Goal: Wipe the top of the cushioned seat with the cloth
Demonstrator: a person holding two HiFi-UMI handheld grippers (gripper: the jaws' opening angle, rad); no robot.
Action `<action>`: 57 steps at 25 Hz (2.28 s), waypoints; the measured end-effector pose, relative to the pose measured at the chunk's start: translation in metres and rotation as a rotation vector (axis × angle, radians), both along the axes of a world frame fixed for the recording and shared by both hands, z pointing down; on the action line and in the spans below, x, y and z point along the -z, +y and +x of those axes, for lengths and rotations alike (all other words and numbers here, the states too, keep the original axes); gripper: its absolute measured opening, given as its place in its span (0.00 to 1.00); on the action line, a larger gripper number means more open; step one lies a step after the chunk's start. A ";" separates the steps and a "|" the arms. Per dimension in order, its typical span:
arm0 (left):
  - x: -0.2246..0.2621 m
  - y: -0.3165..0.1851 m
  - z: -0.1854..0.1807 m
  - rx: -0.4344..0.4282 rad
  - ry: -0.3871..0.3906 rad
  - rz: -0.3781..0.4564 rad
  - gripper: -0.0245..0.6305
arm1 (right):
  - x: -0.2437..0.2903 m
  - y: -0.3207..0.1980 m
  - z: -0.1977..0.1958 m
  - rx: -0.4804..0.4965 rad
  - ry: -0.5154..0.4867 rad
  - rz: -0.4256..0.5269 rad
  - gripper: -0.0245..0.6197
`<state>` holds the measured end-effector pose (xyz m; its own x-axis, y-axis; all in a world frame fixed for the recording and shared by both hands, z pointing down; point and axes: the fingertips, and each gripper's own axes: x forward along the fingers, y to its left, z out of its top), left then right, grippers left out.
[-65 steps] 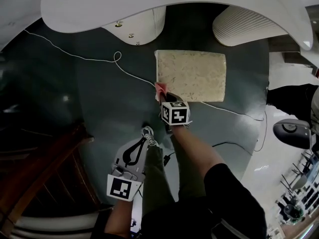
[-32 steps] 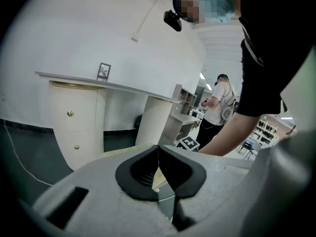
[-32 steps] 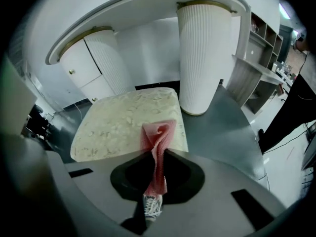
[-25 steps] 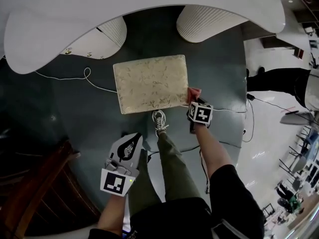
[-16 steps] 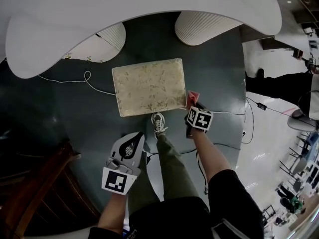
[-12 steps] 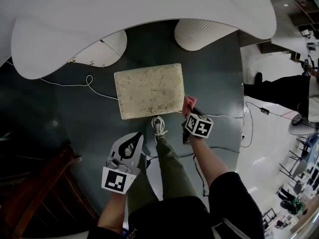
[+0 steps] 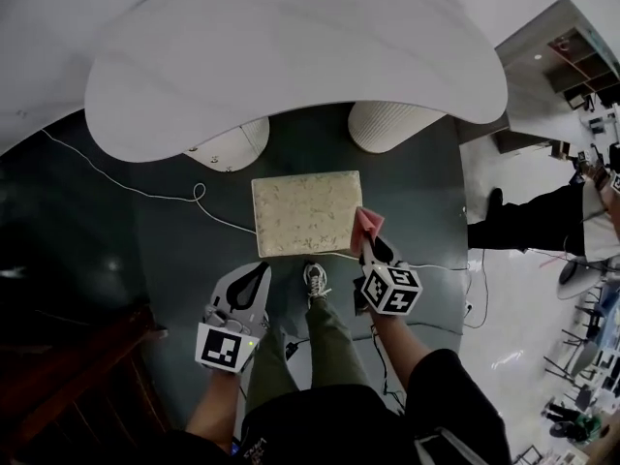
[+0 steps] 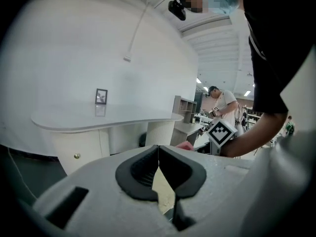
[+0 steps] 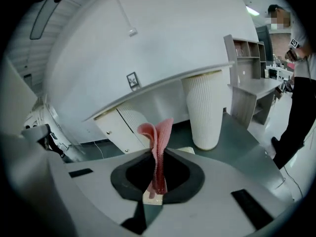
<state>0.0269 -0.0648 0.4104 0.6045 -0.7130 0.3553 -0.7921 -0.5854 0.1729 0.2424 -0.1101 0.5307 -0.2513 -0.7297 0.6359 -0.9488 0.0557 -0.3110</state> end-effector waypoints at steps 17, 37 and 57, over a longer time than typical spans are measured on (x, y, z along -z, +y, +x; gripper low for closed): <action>0.093 0.064 -0.111 0.051 -0.027 0.166 0.07 | 0.179 0.071 -0.153 0.225 -0.050 0.299 0.08; 0.146 0.132 -0.168 0.010 -0.076 0.309 0.07 | 0.256 0.166 -0.210 0.214 -0.047 0.445 0.08; 0.153 0.147 -0.177 -0.002 -0.090 0.368 0.07 | 0.266 0.179 -0.218 0.218 -0.035 0.490 0.08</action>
